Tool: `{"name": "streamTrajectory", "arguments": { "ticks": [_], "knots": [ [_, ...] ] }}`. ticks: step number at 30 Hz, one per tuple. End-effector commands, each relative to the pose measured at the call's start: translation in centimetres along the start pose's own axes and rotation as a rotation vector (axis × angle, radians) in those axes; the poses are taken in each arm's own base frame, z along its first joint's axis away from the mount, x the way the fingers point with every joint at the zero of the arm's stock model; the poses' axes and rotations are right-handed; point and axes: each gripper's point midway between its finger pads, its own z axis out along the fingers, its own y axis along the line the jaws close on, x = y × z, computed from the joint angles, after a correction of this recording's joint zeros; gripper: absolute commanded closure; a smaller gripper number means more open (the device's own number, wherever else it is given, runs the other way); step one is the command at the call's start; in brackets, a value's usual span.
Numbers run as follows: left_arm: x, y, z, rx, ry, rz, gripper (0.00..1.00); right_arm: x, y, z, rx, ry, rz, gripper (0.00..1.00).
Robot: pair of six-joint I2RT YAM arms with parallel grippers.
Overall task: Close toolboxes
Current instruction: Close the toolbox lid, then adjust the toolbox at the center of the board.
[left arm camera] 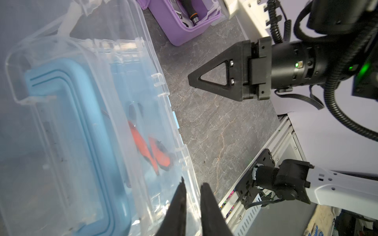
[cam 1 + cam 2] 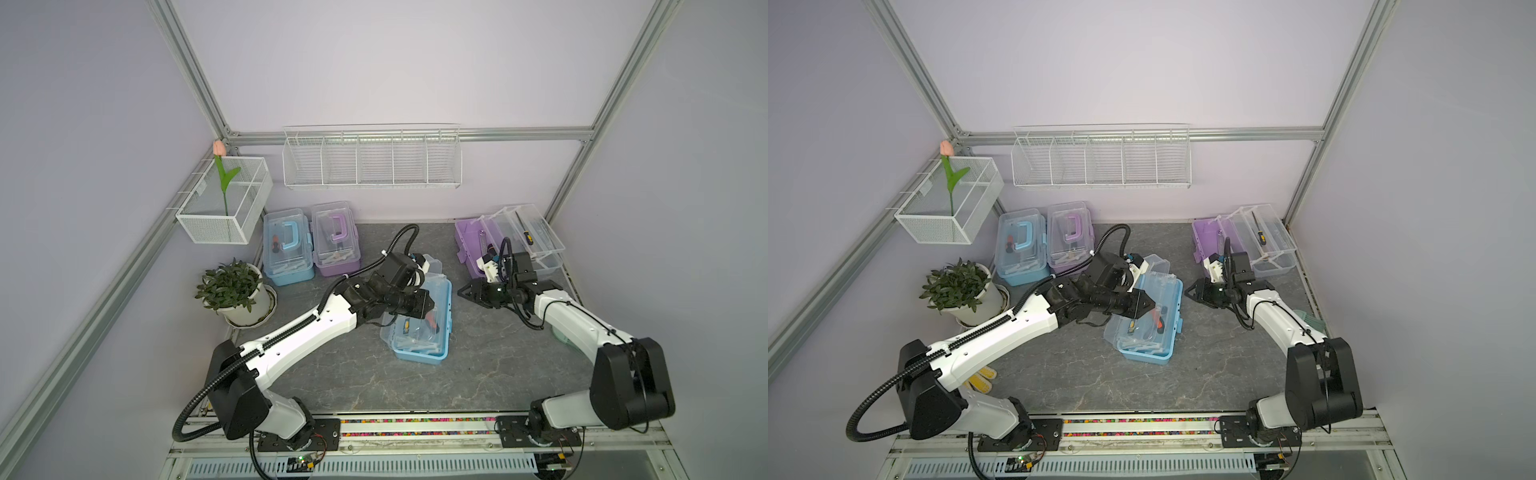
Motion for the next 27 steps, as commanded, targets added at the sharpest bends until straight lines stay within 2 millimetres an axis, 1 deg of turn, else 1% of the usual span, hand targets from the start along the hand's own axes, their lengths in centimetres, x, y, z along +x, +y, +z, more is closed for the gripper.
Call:
{"name": "streamTrajectory", "arguments": {
  "ticks": [1,3,5,6,7,9,12,17,18,19,21,23,24,25,26,27],
  "knots": [
    [0.1,0.0,0.5,-0.004,0.009,-0.009,0.77,1.3,0.1,-1.2,0.052,0.002,-0.032,0.59],
    [-0.1,0.0,0.5,-0.009,0.005,-0.007,0.74,1.6,1.3,-1.6,0.045,-0.003,-0.062,0.58],
    [-0.1,0.5,0.6,-0.038,0.008,-0.003,0.74,1.8,2.1,-1.9,0.037,-0.01,-0.085,0.58],
    [-0.1,0.8,0.6,-0.056,0.011,0.003,0.75,1.7,2.4,-2.1,0.033,-0.017,-0.088,0.58],
    [0.0,1.2,0.8,-0.075,0.019,0.003,0.79,1.6,2.5,-2.3,0.032,-0.024,-0.093,0.58],
    [0.5,1.8,1.5,-0.102,0.048,-0.002,0.81,1.4,2.6,-2.1,0.03,-0.024,-0.111,0.57],
    [0.7,2.6,2.0,-0.141,0.066,0.001,0.81,1.5,2.6,-1.9,0.035,0.002,-0.129,0.57],
    [0.4,5.6,2.0,-0.308,0.06,-0.013,0.8,1.5,2.0,-2.4,0.064,-0.02,-0.148,0.56],
    [0.2,6.2,2.1,-0.34,0.06,-0.013,0.71,1.6,1.7,-2.4,0.077,-0.022,-0.154,0.55],
    [0.1,6.7,2.2,-0.37,0.056,-0.012,0.59,1.8,1.2,-2.4,0.091,-0.023,-0.155,0.53],
    [-0.3,7.4,2.4,-0.41,0.051,-0.011,0.43,2.0,0.7,-2.5,0.101,-0.032,-0.154,0.5],
    [-0.6,7.6,2.8,-0.426,0.048,-0.006,0.31,1.8,0.6,-2.9,0.104,-0.052,-0.147,0.48],
    [-0.7,7.8,2.9,-0.436,0.048,-0.004,0.24,2.7,-0.4,-2.5,0.117,-0.034,-0.124,0.47],
    [-0.8,8.0,3.1,-0.445,0.052,0.001,0.17,2.7,-0.6,-2.6,0.121,-0.035,-0.117,0.47],
    [-0.8,8.1,3.3,-0.454,0.058,0.007,0.11,2.8,-0.8,-2.6,0.122,-0.035,-0.111,0.47],
    [-0.8,8.3,3.5,-0.462,0.07,0.015,0.08,2.8,-0.9,-2.7,0.122,-0.035,-0.105,0.47]
  ]
}}
